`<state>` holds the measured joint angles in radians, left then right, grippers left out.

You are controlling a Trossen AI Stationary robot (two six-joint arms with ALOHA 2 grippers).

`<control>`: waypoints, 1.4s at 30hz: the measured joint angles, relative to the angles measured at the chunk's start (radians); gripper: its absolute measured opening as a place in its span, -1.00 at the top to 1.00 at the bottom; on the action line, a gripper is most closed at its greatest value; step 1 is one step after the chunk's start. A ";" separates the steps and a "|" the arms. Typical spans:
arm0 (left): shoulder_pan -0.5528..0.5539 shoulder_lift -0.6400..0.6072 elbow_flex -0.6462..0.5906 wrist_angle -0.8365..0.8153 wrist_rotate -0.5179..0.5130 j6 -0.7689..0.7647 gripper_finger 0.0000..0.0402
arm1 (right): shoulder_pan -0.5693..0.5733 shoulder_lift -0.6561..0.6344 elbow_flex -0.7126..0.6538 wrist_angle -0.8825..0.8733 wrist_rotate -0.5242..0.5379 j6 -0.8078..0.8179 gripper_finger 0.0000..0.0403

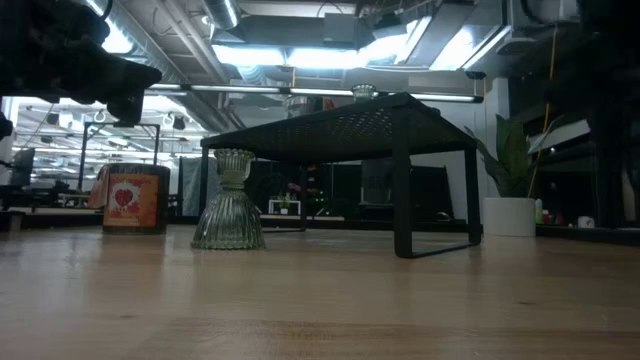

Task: Pick & Place candle stick holders
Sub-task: Put the blue scented candle on the shelf

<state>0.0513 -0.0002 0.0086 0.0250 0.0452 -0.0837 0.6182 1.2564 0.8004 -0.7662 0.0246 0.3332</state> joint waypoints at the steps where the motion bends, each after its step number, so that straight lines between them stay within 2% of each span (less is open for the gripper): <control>1: 0.000 0.000 0.000 -0.001 0.000 0.000 0.99 | 0.000 0.000 -0.020 0.005 0.000 0.000 -0.99; 7: 0.000 0.000 0.000 0.000 0.000 0.000 0.99 | 0.000 0.000 -0.119 0.058 -0.002 0.005 -0.99; 16: 0.000 0.000 0.000 0.000 0.000 0.000 0.99 | 0.000 0.000 -0.184 0.125 -0.029 0.012 -0.99; 29: 0.000 0.000 0.000 0.000 0.000 0.000 0.99 | 0.032 0.041 -0.192 0.218 -0.029 -0.005 -0.99; 42: 0.000 0.000 0.000 0.000 0.000 0.000 0.99 | 0.034 0.102 -0.192 0.228 -0.008 -0.008 -0.99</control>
<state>0.0513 -0.0002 0.0082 0.0253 0.0452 -0.0837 0.6518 1.3582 0.6079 -0.5385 0.0171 0.3256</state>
